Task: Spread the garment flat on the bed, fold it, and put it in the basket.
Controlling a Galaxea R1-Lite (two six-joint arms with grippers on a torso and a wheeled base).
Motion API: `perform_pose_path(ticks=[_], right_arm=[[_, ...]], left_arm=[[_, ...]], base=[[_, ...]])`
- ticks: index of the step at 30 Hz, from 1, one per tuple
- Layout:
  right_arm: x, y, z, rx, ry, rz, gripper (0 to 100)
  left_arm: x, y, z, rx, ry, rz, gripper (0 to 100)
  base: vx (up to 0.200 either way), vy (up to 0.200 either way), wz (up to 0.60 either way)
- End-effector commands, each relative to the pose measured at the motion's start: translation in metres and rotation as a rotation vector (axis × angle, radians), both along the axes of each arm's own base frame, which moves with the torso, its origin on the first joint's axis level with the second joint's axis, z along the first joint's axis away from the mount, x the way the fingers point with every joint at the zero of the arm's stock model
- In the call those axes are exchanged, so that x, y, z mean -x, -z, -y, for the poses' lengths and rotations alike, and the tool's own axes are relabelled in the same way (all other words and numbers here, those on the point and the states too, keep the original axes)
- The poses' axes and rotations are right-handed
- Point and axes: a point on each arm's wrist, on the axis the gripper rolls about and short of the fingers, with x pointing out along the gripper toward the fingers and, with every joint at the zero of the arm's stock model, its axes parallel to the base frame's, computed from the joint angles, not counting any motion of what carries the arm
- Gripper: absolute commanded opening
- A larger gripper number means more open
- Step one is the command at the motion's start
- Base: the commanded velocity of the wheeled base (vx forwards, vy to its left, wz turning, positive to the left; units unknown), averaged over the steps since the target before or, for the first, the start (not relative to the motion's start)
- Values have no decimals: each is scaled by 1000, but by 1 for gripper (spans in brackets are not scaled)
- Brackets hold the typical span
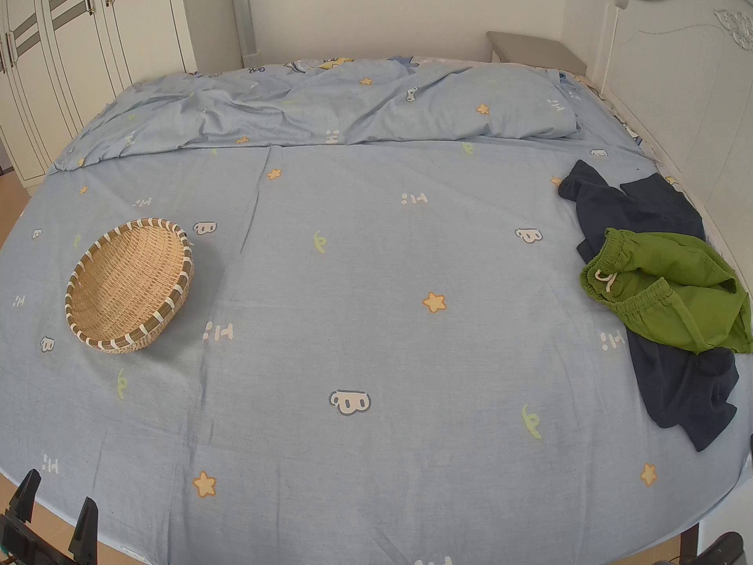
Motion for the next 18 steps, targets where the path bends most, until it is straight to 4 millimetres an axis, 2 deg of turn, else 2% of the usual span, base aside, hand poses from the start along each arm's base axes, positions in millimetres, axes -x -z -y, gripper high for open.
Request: perform_pose_path(ticks=[1,2,3,5,7,8,10,11,12,14,18], right_arm=[[-51,-90,-4,48,-109,-268,100],[-64,-93,-6,96,-105,-300,100],[-64,-93,-6,96,-105,-300,100],[-99,-105,-10,129,-83,-360,100],[-123,-114,-14,148,-64,-400,100],[-125,-115,-14,150,-61,-400,100],[-166,-130,-21,200,-21,-435,100],[-172,-132,-23,205,-15,-436,100],[-193,-138,-29,220,-1,-450,100],[-226,-139,-44,249,-4,-484,100],[-271,-128,-64,280,-8,-537,100]], left_arm=[[-1,5,0,4,-3,-9,100],[-1,5,0,4,-2,-9,100],[-1,5,0,4,-2,-9,100],[-1,5,0,4,-5,-8,100],[-1,5,0,4,-5,-9,100],[-1,5,0,4,-3,-9,100],[-1,5,0,4,-3,-9,100],[-1,5,0,4,-3,-8,100],[-1,5,0,4,-3,-8,100],[-1,5,0,4,-3,-8,100],[-1,5,0,4,-3,-9,100]], base=[[0,0,0],[0,0,0],[0,0,0],[0,0,0],[0,0,0],[0,0,0],[0,0,0],[0,0,0],[0,0,0],[0,0,0],[0,0,0]])
